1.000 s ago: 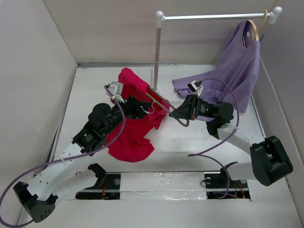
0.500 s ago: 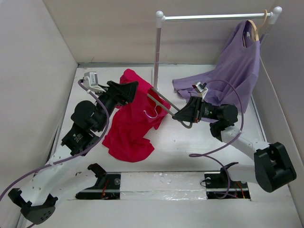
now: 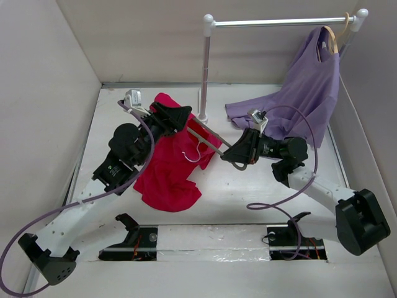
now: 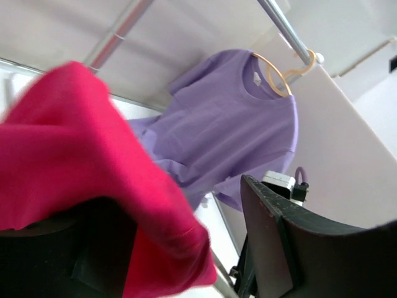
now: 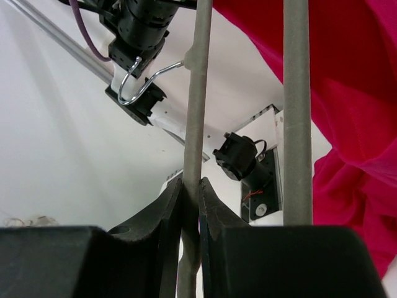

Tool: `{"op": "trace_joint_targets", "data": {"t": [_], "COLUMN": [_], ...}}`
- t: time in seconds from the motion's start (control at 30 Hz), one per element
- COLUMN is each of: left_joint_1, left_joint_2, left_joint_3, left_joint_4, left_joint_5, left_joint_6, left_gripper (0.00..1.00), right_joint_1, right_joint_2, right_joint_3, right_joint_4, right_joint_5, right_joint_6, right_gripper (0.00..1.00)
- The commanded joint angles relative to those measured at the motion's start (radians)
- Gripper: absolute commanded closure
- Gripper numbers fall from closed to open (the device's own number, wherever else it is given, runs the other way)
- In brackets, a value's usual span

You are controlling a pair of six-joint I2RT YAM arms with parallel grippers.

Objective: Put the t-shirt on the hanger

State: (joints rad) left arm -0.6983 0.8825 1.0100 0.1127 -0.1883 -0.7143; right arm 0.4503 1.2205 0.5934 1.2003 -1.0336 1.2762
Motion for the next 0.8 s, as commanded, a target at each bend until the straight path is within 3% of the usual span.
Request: {"op": "trace_joint_targets", "data": {"t": [0.0, 0.27, 0.4, 0.63, 0.77], "left_joint_1": [0.002, 0.002, 0.002, 0.002, 0.002], "left_joint_2": [0.022, 0.006, 0.006, 0.045, 0.061], "left_joint_3": [-0.016, -0.076, -0.085, -0.083, -0.094], "left_joint_4": [0.146, 0.170, 0.162, 0.193, 0.208], "left_joint_5": [0.096, 0.144, 0.154, 0.236, 0.247], "left_joint_6": [-0.048, -0.086, -0.093, -0.106, -0.113], "left_gripper": [0.41, 0.81, 0.87, 0.90, 0.78], "right_joint_1": [0.040, 0.041, 0.041, 0.062, 0.071], "right_joint_2": [-0.061, -0.035, 0.023, 0.117, 0.139], "right_joint_3": [0.069, 0.085, 0.101, 0.137, 0.140], "right_joint_4": [-0.051, -0.071, -0.001, 0.087, 0.100], "right_joint_5": [0.070, 0.107, 0.110, 0.112, 0.115], "right_joint_6": [-0.161, -0.183, -0.153, -0.117, -0.110], "right_gripper": [1.00, 1.00, 1.00, 1.00, 1.00]}}
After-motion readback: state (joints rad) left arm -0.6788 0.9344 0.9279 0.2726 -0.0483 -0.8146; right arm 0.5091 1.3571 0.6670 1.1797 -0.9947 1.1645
